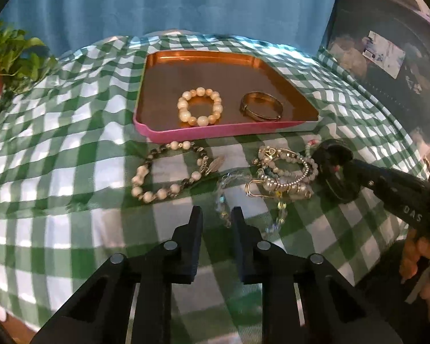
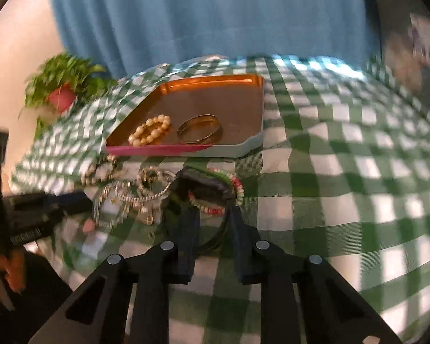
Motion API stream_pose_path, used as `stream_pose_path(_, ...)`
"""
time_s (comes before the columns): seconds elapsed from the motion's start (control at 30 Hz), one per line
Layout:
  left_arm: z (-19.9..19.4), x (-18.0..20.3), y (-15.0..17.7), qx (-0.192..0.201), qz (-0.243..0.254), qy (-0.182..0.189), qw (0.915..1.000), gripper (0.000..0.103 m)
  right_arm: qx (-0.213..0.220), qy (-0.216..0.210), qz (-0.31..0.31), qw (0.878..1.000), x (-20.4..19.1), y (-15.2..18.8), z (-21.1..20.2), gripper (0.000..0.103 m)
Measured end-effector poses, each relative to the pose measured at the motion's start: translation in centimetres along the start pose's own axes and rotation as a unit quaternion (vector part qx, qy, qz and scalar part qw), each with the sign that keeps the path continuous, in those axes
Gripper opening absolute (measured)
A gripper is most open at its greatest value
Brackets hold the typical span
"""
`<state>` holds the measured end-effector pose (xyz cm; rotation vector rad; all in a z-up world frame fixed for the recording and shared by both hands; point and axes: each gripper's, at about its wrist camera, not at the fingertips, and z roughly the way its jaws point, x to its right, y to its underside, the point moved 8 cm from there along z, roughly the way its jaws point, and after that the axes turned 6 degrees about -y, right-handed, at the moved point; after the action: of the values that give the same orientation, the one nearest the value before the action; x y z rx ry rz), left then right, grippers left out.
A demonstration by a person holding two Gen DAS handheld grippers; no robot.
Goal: Organize jewelry
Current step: 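Grasp the black watch with the right tool, then lift the black watch with the right tool toward the tray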
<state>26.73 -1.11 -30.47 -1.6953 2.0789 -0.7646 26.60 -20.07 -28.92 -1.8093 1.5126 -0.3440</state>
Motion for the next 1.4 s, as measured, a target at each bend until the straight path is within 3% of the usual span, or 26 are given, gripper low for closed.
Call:
stream_pose_path(0.17,0.9,0.5,-0.4,0.009,0.037,-0.023,0.9990,0.008,-0.011,0.013,-0.003,1.000,0.6,0.1,1.0,0.009)
stream_pose_path(0.27,0.3,-0.9,-0.3,0.012,0.007,-0.012,0.9998,0.008,0.006,0.011,-0.010,1.000,0.8,-0.2,0.1,0.005)
stream_pose_path(0.43,-3.2,-3.4,0.0,0.043,-0.026,-0.017,0.9986,0.008,0.021,0.001,-0.011,1.000,1.5,-0.7,-1.9,0.005)
stream_pose_path(0.6,-1.8,-3.1,2.4,0.001,-0.016,-0.017,0.9997,0.008,0.011,0.004,-0.028,1.000,1.3,0.6,-2.5,0.006)
stream_pose_path(0.97,-1.4,-3.6,2.3,0.012,-0.030,-0.022,0.9992,0.008,-0.021,0.003,-0.010,1.000,1.8,1.5,-0.3,0.014)
stream_pose_path(1.07,-1.3,-4.1,2.0,0.008,-0.052,-0.025,0.9983,0.008,-0.018,0.016,-0.022,0.999,1.7,1.5,-0.3,0.007)
stream_pose_path(1.2,-2.7,-4.1,1.3,0.025,-0.072,-0.026,0.9968,0.008,0.009,0.032,-0.030,0.999,1.8,1.0,-1.8,0.007)
stream_pose_path(1.4,-5.7,-1.9,0.1,0.046,-0.063,-0.028,0.9966,0.008,0.018,-0.001,0.039,0.999,2.0,1.1,-4.1,0.007)
